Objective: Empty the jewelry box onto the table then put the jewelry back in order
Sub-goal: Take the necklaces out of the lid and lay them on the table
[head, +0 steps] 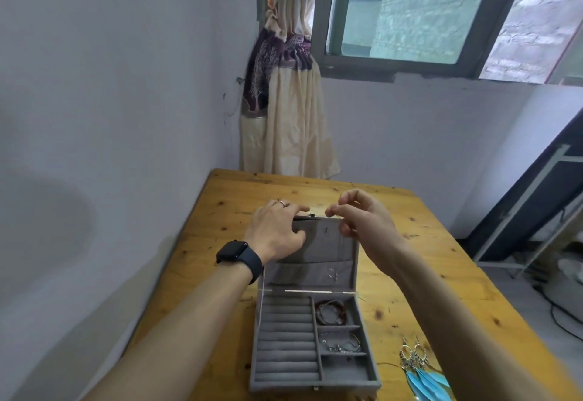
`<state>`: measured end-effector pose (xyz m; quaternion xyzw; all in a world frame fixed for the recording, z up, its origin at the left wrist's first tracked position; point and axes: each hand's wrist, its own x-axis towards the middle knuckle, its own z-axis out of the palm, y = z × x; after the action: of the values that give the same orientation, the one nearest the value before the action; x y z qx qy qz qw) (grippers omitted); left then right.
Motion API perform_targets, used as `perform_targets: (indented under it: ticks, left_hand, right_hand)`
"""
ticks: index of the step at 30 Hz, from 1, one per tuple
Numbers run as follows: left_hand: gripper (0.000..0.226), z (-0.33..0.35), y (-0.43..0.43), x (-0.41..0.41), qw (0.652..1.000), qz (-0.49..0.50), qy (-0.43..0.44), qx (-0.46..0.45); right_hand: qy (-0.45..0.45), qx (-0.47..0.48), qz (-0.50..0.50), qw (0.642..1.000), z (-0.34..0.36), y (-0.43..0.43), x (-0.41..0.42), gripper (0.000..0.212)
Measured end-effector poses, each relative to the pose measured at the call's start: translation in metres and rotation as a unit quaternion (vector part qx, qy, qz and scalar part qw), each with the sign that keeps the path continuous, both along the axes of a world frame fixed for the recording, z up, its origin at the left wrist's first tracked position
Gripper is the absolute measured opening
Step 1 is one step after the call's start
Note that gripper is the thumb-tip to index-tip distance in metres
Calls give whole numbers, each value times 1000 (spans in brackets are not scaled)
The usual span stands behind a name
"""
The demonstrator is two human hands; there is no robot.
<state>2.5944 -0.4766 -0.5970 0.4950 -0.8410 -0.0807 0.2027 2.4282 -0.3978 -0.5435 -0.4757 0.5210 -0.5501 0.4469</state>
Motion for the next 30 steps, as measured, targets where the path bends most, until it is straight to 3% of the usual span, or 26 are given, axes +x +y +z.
perform_targets:
  ticks: [3,6,8,12,16,19,25,30]
  left_hand:
    - [43,23,8,-3,993,-45,107,-1]
    - [30,48,19,-5,964,-113,201,131]
    - [20,61,26,-7,937,-153,203,238]
    - [23,75,41,-12,947,-159,155,232]
    - [24,99,57,-13,906,-151,265,295]
    - [24,115,67,-20,885,-141,308,320]
    - [23,120,86,-47,880,-137,273,363]
    - [17,103,99,-85,827,-123,354,418]
  right_hand:
    - [14,-6,19,1000,7,7,-3,13]
    - [36,-22,26,999,14,13,-8,11]
    - [48,-38,24,998,19,18,-12,11]
    - [55,-59,7,997,25,32,-21,9]
    - [212,-53,-27,975,7,55,-36,22]
    - [283,-40,-5,958,-20,75,-44,12]
    - [183,-6,-27,983,-59,119,-50,12]
    - [72,23,-62,995,-91,164,-68,20]
